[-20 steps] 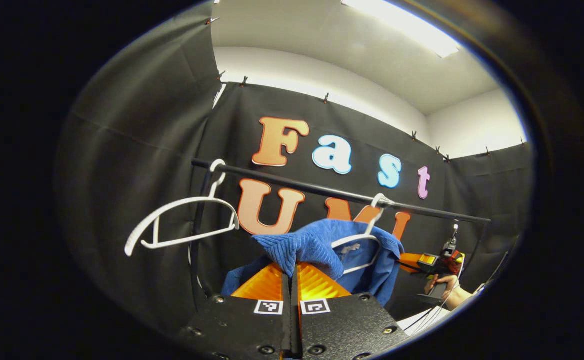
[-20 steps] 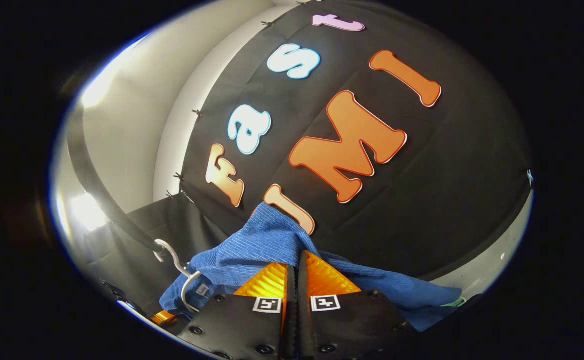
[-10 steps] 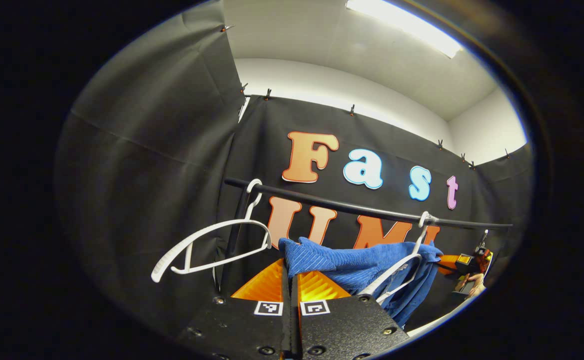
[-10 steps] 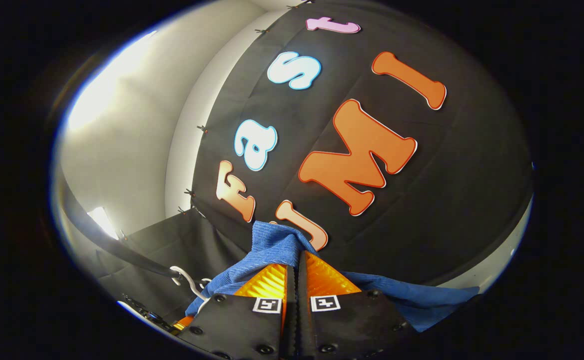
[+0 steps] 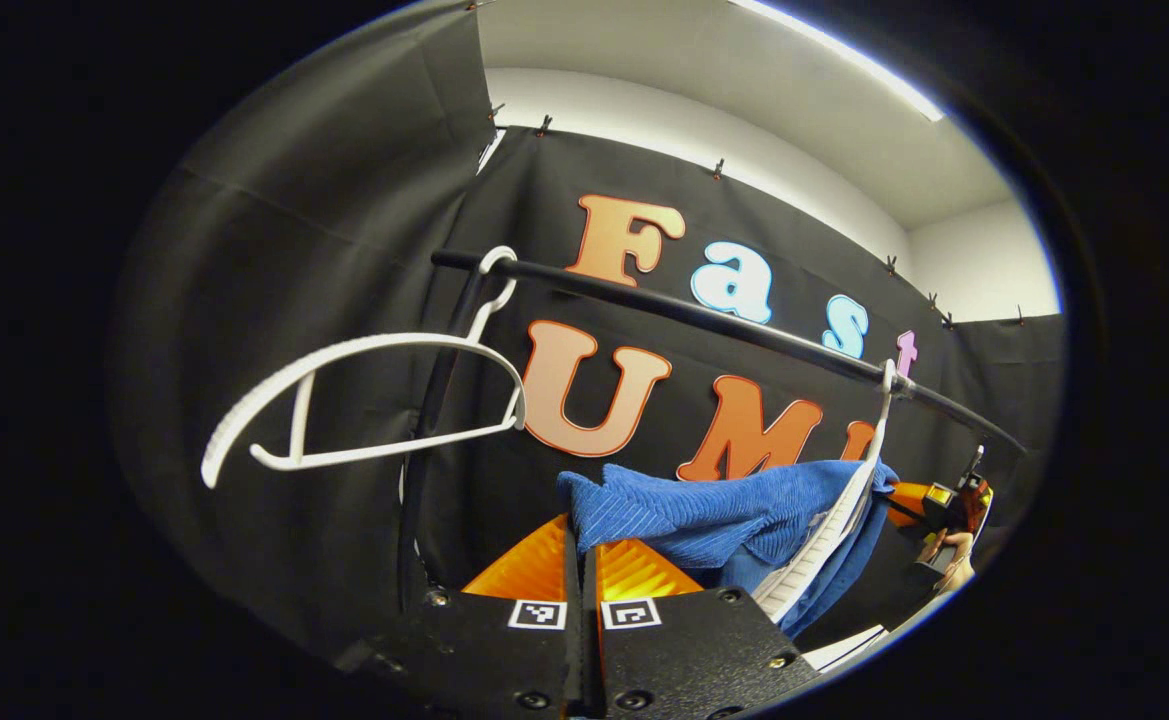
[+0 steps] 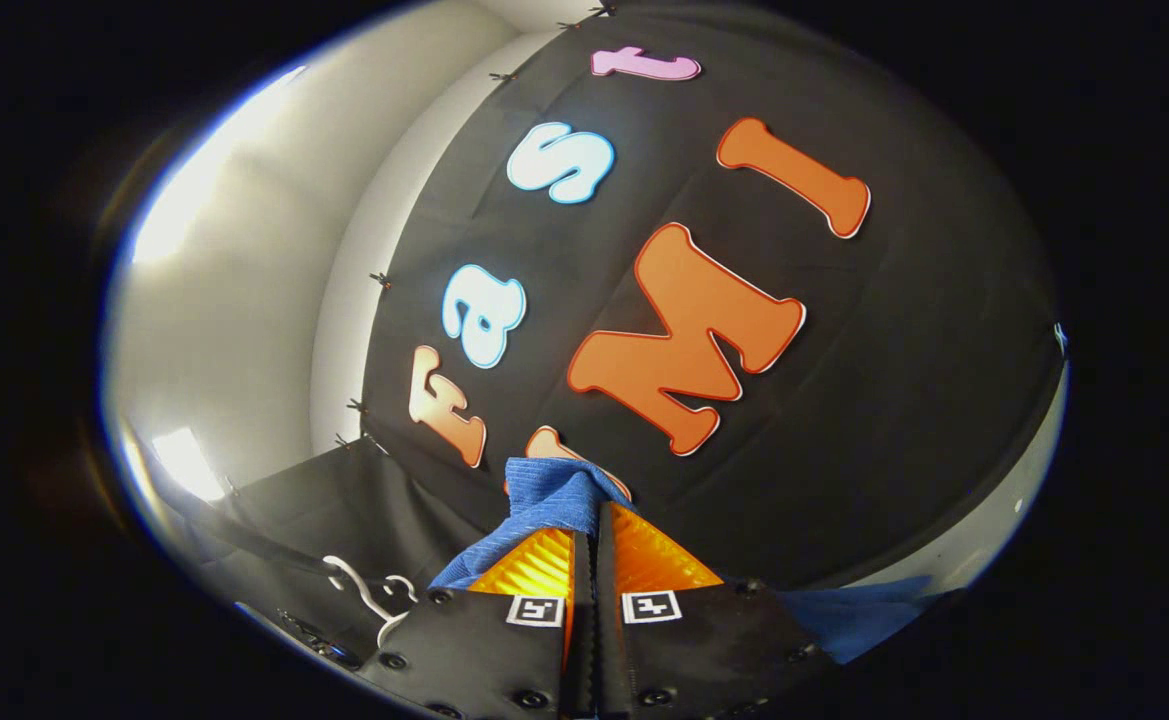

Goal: Grasp the clothes on the hanger with both hands and then place them into the laundry hamper below.

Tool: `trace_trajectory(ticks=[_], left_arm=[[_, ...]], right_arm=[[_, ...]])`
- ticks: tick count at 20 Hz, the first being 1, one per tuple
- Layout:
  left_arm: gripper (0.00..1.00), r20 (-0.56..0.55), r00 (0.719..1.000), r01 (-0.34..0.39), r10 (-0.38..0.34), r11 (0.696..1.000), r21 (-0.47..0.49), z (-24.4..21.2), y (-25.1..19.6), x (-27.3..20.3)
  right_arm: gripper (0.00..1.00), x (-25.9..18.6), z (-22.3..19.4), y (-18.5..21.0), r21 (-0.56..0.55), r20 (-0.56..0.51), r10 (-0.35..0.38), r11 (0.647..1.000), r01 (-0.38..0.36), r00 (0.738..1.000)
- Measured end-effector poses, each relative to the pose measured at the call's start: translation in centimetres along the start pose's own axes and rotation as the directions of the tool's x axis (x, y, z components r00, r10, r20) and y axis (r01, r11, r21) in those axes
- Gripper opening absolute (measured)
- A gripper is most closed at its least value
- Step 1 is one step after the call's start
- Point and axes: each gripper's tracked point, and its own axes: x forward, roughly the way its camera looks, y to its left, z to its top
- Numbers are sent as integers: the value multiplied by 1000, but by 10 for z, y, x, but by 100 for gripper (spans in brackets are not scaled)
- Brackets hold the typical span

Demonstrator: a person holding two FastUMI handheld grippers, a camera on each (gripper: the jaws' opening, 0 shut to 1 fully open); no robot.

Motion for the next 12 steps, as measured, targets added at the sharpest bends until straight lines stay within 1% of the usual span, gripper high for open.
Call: trace_trajectory(ticks=[2, 5, 6, 7, 10, 12], left_arm=[[0, -17, 1000, -9, 9, 1000, -11, -10, 5, 3], [0, -61, 998, -26, 25, 1000, -11, -32, 13, 7], [0, -80, 997, -22, 20, 1000, -19, -40, 14, 10], [0, -92, 995, -33, 32, 999, -13, -49, 16, 9], [0, -122, 991, -56, 61, 998, 42, -71, 24, 5], [0, -151, 986, -64, 69, 997, 35, -86, 27, 5]], right_arm=[[8, 5, -6, -8, 5, -16, -26, 1000, 26, 1000], [8, 20, -8, -41, -21, -3, -129, 991, 129, 992], [8, 22, -14, -51, -12, -19, -156, 988, 156, 988], [8, 20, -26, -59, -11, -43, -178, 984, 177, 983], [8, 20, -44, -79, 7, -57, -202, 979, 202, 978], [8, 18, -54, -90, 12, -70, -216, 976, 217, 974]])
